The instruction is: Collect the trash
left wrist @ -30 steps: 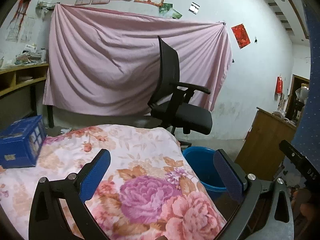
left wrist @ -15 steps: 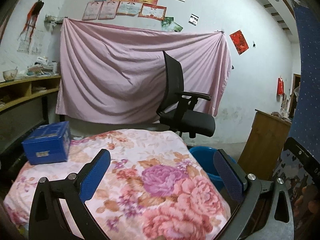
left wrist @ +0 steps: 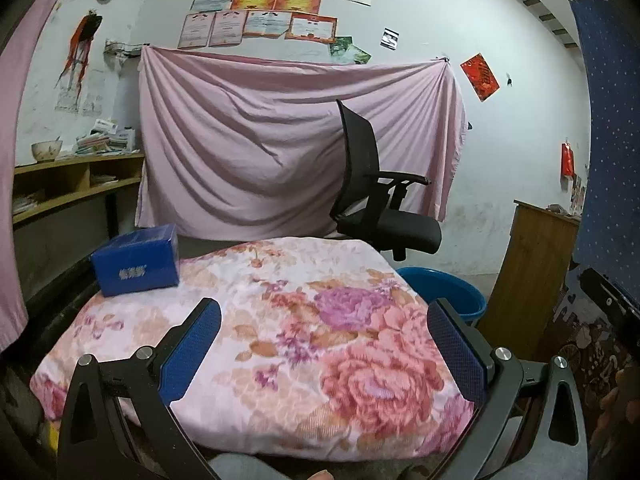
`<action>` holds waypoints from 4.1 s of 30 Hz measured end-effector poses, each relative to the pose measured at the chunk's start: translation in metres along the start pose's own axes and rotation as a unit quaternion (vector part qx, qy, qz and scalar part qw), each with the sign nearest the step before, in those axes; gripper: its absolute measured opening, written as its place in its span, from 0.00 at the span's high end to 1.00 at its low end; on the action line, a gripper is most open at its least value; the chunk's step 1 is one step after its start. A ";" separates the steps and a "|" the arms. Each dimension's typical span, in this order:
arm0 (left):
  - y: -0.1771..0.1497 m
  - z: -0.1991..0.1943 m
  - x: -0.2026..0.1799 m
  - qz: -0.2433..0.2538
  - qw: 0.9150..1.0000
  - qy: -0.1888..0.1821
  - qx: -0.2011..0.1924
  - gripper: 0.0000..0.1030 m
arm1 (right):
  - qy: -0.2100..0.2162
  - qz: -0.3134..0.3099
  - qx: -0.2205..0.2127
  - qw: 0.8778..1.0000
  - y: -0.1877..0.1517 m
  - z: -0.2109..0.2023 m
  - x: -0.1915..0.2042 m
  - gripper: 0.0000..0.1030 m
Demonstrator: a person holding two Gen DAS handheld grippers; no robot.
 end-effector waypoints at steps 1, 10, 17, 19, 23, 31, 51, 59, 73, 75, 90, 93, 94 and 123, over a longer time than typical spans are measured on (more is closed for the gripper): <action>-0.003 -0.004 0.000 0.000 1.000 0.001 -0.001 0.02 | -0.001 -0.003 -0.001 1.000 -0.001 -0.003 0.002 0.00; -0.019 -0.033 0.000 0.010 1.000 -0.001 -0.017 0.02 | -0.005 -0.022 -0.018 1.000 -0.014 -0.033 0.014 0.00; -0.037 -0.046 -0.001 0.016 1.000 -0.005 -0.025 0.02 | -0.018 -0.035 -0.034 0.999 -0.027 -0.052 0.020 0.00; -0.039 -0.047 0.000 0.009 1.000 -0.009 -0.026 0.02 | -0.018 -0.044 -0.036 0.998 -0.030 -0.055 0.023 0.00; -0.041 -0.052 -0.001 0.008 0.999 -0.008 -0.031 0.02 | -0.016 -0.054 -0.035 0.998 -0.036 -0.058 0.025 0.00; -0.046 -0.051 -0.007 0.022 0.999 -0.008 -0.026 0.02 | -0.016 -0.057 -0.024 0.998 -0.043 -0.056 0.026 0.00; -0.049 -0.050 -0.006 0.024 0.999 -0.011 -0.026 0.02 | -0.010 -0.059 -0.014 0.998 -0.048 -0.056 0.028 0.00; -0.049 -0.052 -0.009 0.024 0.999 -0.010 -0.028 0.02 | -0.010 -0.059 -0.013 0.998 -0.048 -0.055 0.027 0.00; -0.048 -0.053 -0.012 0.027 0.999 -0.011 -0.032 0.02 | -0.009 -0.060 -0.013 0.998 -0.048 -0.055 0.027 0.00; -0.049 -0.053 -0.011 0.027 0.999 -0.011 -0.032 0.02 | -0.010 -0.060 -0.013 0.998 -0.048 -0.056 0.027 0.00; -0.049 -0.053 -0.011 0.027 0.999 -0.011 -0.033 0.02 | -0.009 -0.060 -0.013 0.998 -0.048 -0.055 0.027 0.00; -0.049 -0.053 -0.011 0.027 0.999 -0.011 -0.032 0.02 | -0.009 -0.061 -0.013 0.998 -0.048 -0.055 0.027 0.00; -0.049 -0.053 -0.011 0.027 0.999 -0.011 -0.032 0.02 | -0.009 -0.060 -0.012 0.998 -0.048 -0.055 0.027 0.00; -0.050 -0.053 -0.012 0.027 0.999 -0.011 -0.033 0.02 | -0.009 -0.061 -0.011 0.998 -0.048 -0.056 0.027 0.00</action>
Point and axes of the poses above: each gripper's, at about its wrist camera, not at the fingertips, and z roughly the way its jaws point, x to its left, y to its top, the point moved 4 cm from there along z, roughly the way its jaws point, and after that the axes turned 11 degrees about -x, right-handed, at the moved point
